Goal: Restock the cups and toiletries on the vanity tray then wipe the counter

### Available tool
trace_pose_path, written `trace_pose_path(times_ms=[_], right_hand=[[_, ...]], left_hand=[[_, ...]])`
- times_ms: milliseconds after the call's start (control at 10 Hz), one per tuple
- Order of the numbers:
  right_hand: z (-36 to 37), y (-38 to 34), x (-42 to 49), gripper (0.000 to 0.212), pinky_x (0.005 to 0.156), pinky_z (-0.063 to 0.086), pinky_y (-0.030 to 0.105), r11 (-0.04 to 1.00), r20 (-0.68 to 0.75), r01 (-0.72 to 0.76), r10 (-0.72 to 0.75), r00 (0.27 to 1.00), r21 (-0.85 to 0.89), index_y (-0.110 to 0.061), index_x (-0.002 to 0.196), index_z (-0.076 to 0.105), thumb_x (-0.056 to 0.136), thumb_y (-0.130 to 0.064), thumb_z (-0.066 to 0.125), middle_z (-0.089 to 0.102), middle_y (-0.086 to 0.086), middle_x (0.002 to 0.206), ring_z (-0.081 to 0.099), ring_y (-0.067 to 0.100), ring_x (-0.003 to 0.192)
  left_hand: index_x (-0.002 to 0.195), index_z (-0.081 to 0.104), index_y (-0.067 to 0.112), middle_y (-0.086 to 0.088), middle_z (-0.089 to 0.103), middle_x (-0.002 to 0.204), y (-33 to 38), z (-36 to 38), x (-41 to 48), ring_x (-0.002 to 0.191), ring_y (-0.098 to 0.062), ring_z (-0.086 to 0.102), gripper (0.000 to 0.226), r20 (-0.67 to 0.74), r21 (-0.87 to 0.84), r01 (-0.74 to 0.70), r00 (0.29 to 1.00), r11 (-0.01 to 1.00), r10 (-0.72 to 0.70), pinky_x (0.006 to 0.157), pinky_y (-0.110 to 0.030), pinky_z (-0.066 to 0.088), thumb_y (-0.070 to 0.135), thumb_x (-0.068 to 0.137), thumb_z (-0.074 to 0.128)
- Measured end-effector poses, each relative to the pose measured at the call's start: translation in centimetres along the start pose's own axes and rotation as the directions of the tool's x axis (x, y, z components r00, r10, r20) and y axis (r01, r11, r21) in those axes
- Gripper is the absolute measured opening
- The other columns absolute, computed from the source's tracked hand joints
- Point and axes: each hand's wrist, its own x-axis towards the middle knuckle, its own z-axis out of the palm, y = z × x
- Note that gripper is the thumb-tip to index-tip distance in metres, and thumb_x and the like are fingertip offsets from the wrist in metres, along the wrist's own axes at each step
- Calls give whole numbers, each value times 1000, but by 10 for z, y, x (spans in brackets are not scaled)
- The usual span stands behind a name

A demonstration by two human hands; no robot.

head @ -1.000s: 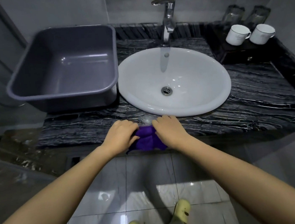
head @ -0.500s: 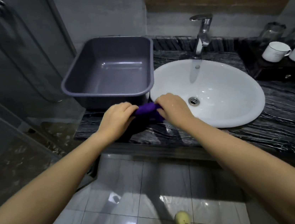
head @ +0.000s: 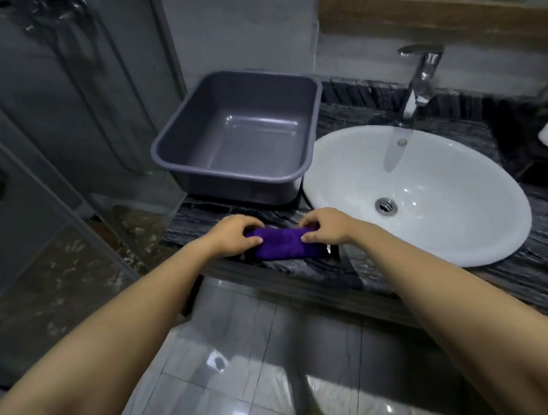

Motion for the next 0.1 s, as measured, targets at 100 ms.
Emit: trace_pose_path(times_ms=[100], right_hand=[[-30, -10, 2, 34, 86, 43, 28, 998, 210, -47, 37, 977, 43, -11, 116, 66, 87, -27, 66, 61, 4, 105, 56, 19, 100]], left_hand=[[130, 51, 16, -6, 58, 130, 5, -27, -2, 118, -23, 54, 49, 162, 63, 90, 982, 994, -100, 97, -26, 39, 34, 85, 62]])
